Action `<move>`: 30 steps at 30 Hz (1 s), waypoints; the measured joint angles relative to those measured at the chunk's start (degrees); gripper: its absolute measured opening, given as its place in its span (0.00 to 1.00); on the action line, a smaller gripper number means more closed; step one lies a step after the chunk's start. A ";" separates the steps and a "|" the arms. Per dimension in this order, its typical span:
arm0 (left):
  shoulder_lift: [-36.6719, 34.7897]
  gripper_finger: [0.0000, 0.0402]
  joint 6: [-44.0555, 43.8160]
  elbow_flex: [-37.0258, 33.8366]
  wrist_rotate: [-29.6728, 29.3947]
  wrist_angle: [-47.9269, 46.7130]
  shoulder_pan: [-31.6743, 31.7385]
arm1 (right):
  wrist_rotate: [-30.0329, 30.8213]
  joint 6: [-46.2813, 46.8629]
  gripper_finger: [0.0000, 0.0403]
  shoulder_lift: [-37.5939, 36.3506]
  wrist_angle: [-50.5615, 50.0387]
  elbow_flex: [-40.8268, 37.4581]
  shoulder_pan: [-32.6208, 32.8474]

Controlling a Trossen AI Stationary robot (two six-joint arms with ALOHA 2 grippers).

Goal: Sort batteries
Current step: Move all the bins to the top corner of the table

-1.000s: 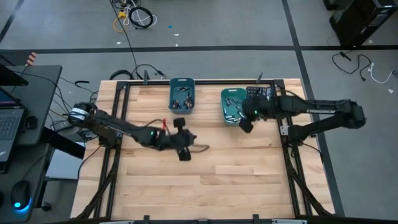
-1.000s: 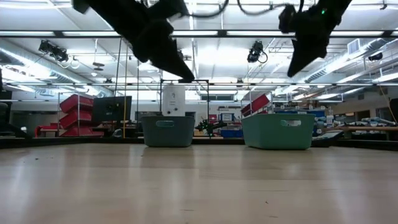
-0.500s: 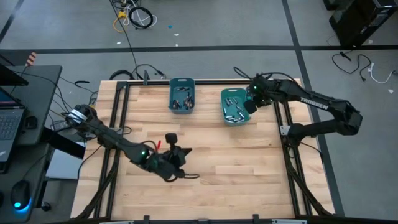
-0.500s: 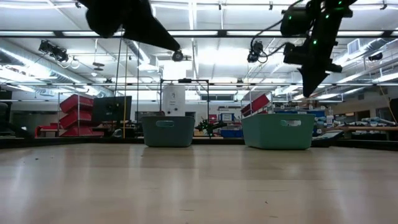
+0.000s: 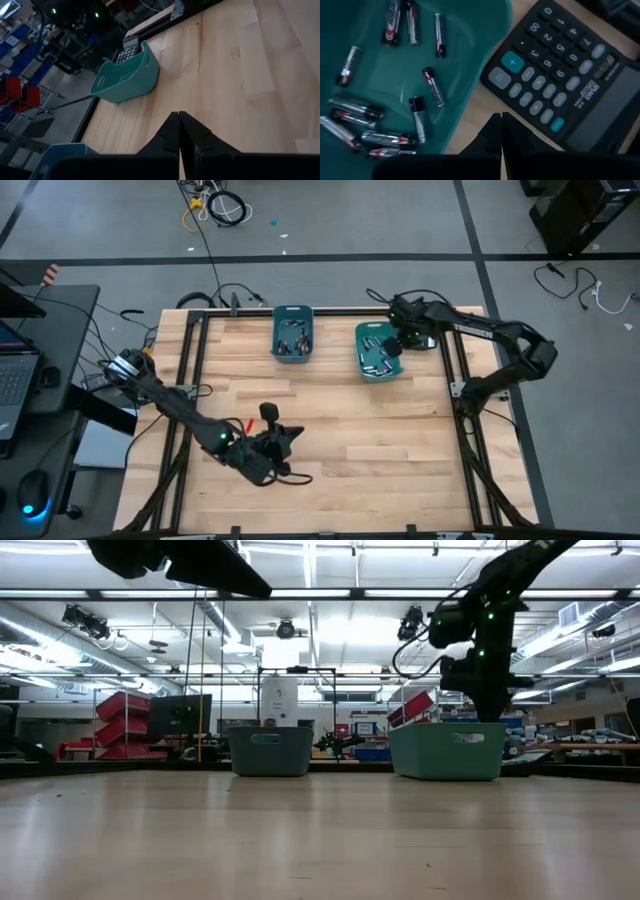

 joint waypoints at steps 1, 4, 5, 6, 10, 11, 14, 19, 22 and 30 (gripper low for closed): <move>0.00 0.00 -0.15 0.00 -0.28 0.00 -0.35 | -0.09 -0.62 0.00 0.78 0.43 0.00 -0.25; 0.00 0.00 -1.08 0.00 -1.58 -0.24 -1.22 | -1.53 -2.03 0.00 2.39 1.81 -0.06 -1.18; 0.00 0.00 -1.34 0.00 -1.75 -0.24 -1.42 | -2.14 -2.82 0.00 2.50 2.59 -0.09 -1.34; 0.00 0.00 -1.49 0.00 -1.89 -0.24 -1.64 | -2.62 -3.56 0.00 2.48 3.10 -0.09 -1.39; 0.00 0.00 -2.52 0.00 -2.30 -0.41 -2.41 | -2.80 -5.52 0.00 0.25 3.50 -0.11 -0.52; 0.00 0.00 -2.75 0.00 -2.43 -0.56 -2.52 | -2.58 -5.55 0.00 -0.74 3.27 -0.11 -0.23; 0.00 0.00 -2.96 0.00 -2.60 -0.70 -2.76 | -1.51 -5.01 0.00 -3.26 3.04 -0.11 0.08; 0.00 0.00 -3.00 0.00 -2.76 -0.59 -2.76 | -1.22 -3.04 0.00 -3.98 1.41 -0.35 -0.56; 0.00 0.00 -3.47 0.00 -2.74 -0.57 -2.76 | -1.21 -2.31 0.00 -3.94 2.59 -2.61 -0.58; 0.00 0.00 -4.23 0.00 -2.72 -1.57 -2.76 | -1.74 -0.57 0.00 -3.92 7.79 -9.87 -0.89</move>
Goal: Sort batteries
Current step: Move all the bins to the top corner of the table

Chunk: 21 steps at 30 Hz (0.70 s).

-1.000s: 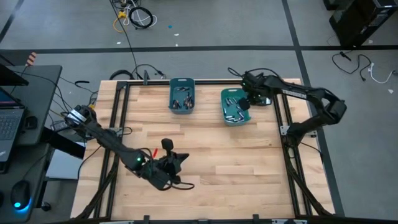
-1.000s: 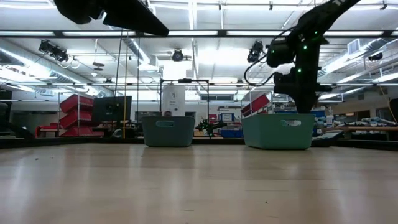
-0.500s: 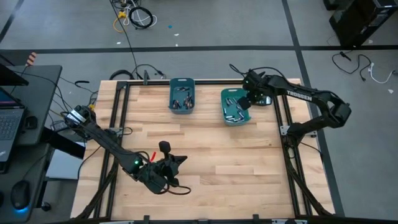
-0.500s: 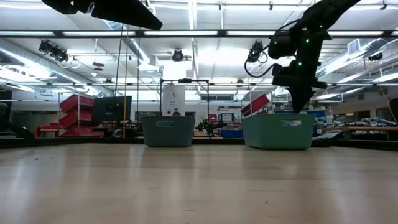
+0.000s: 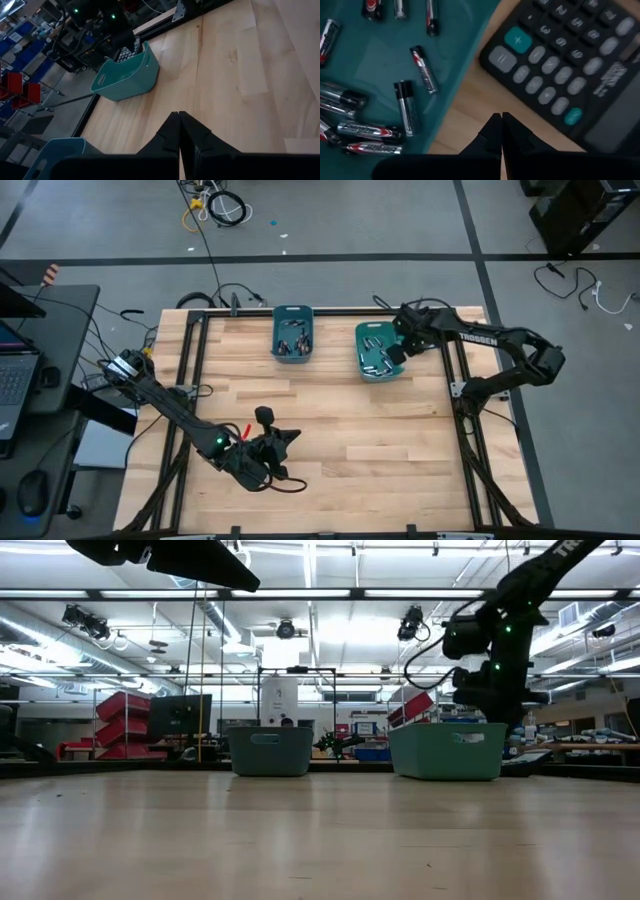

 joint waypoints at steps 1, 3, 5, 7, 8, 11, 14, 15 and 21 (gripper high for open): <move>0.00 0.00 0.00 0.00 0.00 0.02 0.00 | -0.52 0.13 0.00 0.00 1.00 -0.57 0.00; 0.00 0.00 0.00 0.00 0.00 0.00 0.00 | -1.70 0.24 0.00 0.00 2.85 -1.56 0.00; 0.00 0.00 0.00 0.00 0.02 0.00 0.00 | -2.06 0.81 0.00 0.00 4.55 -2.48 0.00; 0.00 0.00 0.02 0.00 0.02 0.02 0.00 | -2.37 1.10 0.00 0.00 5.68 -2.99 0.00; 0.00 0.00 0.02 0.00 0.04 0.01 0.00 | -2.75 1.14 0.00 0.01 5.93 -3.04 0.00; 0.00 0.00 0.04 0.00 0.04 0.00 0.00 | -3.00 1.52 0.00 0.00 6.66 -3.04 0.00; 0.00 0.00 0.07 0.00 0.07 -0.04 0.00 | -3.52 1.64 0.00 0.02 7.11 -3.04 0.00; 0.00 0.00 0.08 0.00 0.07 -0.04 0.00 | -4.04 1.64 0.00 0.02 7.26 -3.04 0.00; 0.00 0.00 0.13 0.00 0.12 -0.25 0.00 | -4.46 1.66 0.00 0.02 7.48 -3.04 0.04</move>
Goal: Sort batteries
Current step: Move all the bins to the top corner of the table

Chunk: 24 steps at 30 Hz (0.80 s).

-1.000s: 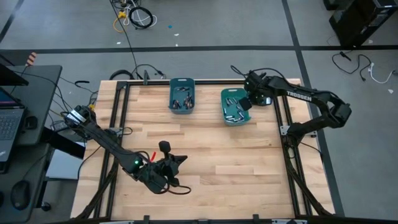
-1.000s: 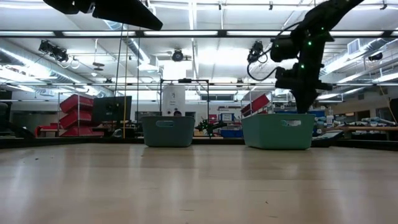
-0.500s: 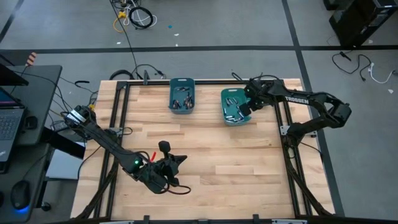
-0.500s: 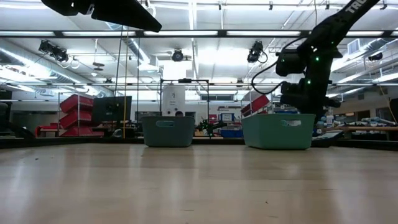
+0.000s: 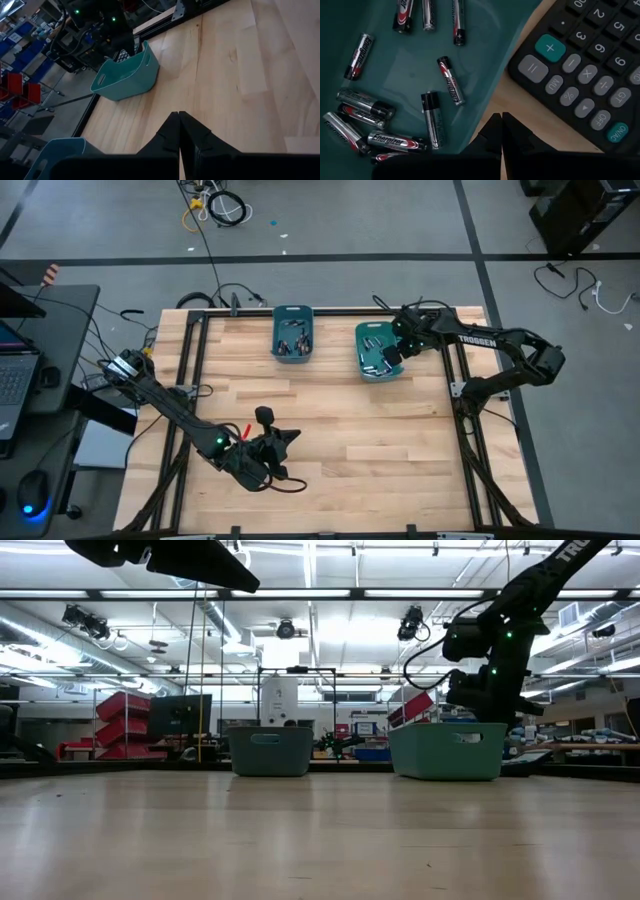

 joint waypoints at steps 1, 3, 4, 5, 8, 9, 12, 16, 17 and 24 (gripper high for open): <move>0.00 0.00 0.00 -0.01 0.01 -0.10 0.00 | 0.00 -0.02 0.00 0.00 0.02 0.00 0.00; 0.00 0.00 0.02 0.00 0.01 -0.13 0.00 | 0.00 -0.02 0.00 0.00 0.24 0.00 0.00; 0.00 0.00 0.00 0.00 0.01 -0.13 0.00 | -0.02 -0.02 0.00 0.00 0.50 0.00 0.00; 0.00 0.00 0.00 0.00 0.01 -0.13 0.00 | -0.02 -0.02 0.00 0.00 0.72 0.00 0.00; 0.00 0.00 0.00 0.00 0.01 -0.10 0.00 | -0.02 0.02 0.00 0.00 1.09 0.00 0.00; 0.00 0.00 0.02 0.00 0.01 -0.10 0.00 | -0.02 0.02 0.00 0.00 1.27 0.00 0.00; 0.00 0.00 0.01 0.00 0.01 -0.10 0.00 | -0.03 0.03 0.00 0.00 1.47 0.00 0.00; 0.00 0.00 0.00 0.00 0.01 -0.10 0.00 | -0.04 0.02 0.00 0.00 2.21 0.00 0.00; 0.00 0.00 0.00 0.00 0.00 -0.10 0.00 | -0.04 0.02 0.00 0.00 2.30 0.00 0.00; 0.00 0.00 0.00 0.00 0.01 -0.08 0.00 | -0.04 0.00 0.00 0.00 2.54 0.00 0.00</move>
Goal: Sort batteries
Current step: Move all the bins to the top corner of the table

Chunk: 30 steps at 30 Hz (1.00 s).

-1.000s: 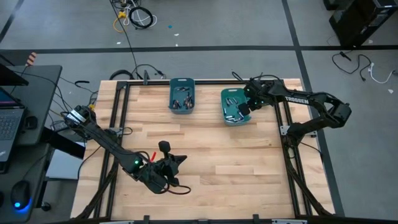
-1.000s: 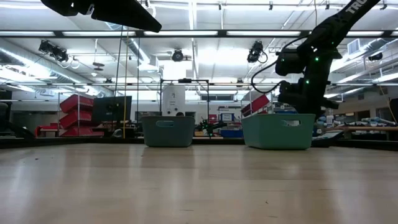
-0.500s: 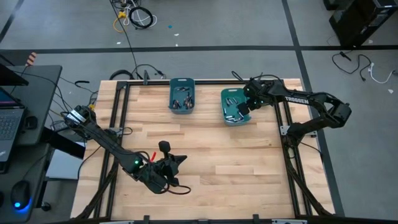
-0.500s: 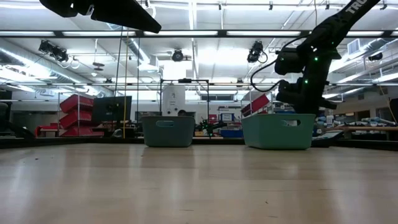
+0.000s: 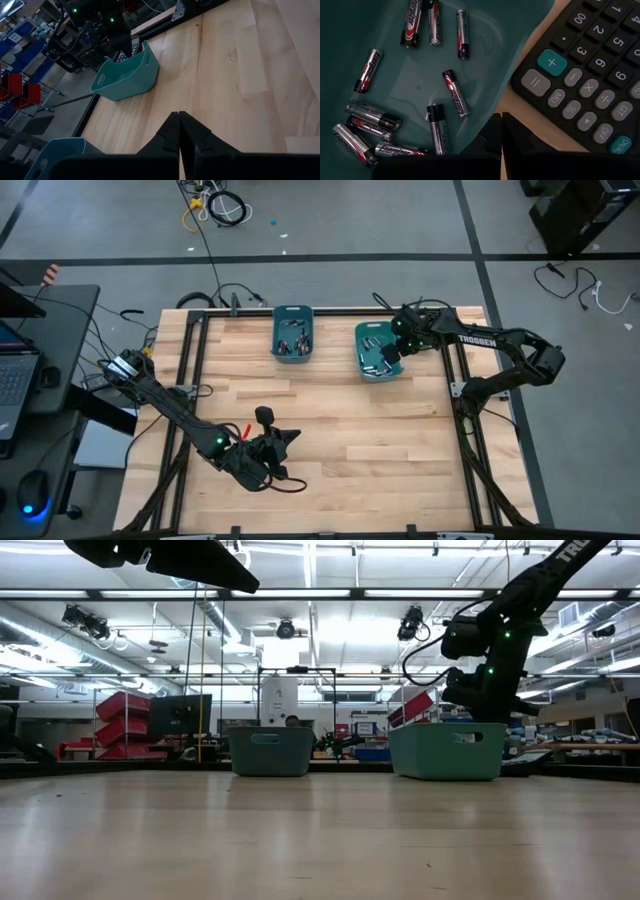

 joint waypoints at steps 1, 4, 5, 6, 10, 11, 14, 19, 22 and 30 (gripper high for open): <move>0.00 0.00 0.00 0.00 0.00 0.00 0.00 | 0.00 -0.02 0.00 0.00 0.00 0.00 0.00; 0.00 0.00 0.02 0.00 -0.02 0.00 0.00 | 0.00 -0.04 0.00 0.00 0.02 0.00 0.07; 0.00 0.00 0.00 0.00 -0.02 -0.01 0.00 | 0.00 -0.04 0.00 0.00 0.02 0.00 0.13; 0.00 0.00 0.00 0.00 -0.02 -0.01 0.00 | -0.09 -0.04 0.00 0.00 0.02 0.00 0.24; 0.00 0.00 0.01 0.00 -0.02 -0.01 0.00 | -1.36 -0.11 0.00 0.02 0.99 0.00 0.82; 0.00 0.00 0.00 0.00 -0.02 0.00 0.00 | -1.42 -0.11 0.00 0.02 1.30 0.00 0.95; 0.00 0.00 0.00 0.00 -0.02 0.00 0.00 | -1.55 -0.01 0.00 0.02 1.75 0.00 1.26; 0.00 0.00 0.00 0.00 -0.02 0.00 0.00 | -1.99 0.00 0.00 0.02 2.34 0.00 1.62; 0.00 0.00 0.00 0.00 -0.02 0.00 0.00 | -2.79 -0.13 0.00 0.02 2.73 0.00 1.67; 0.00 0.00 0.00 0.00 -0.02 0.02 0.00 | -2.97 -0.59 0.00 0.02 4.70 0.00 2.91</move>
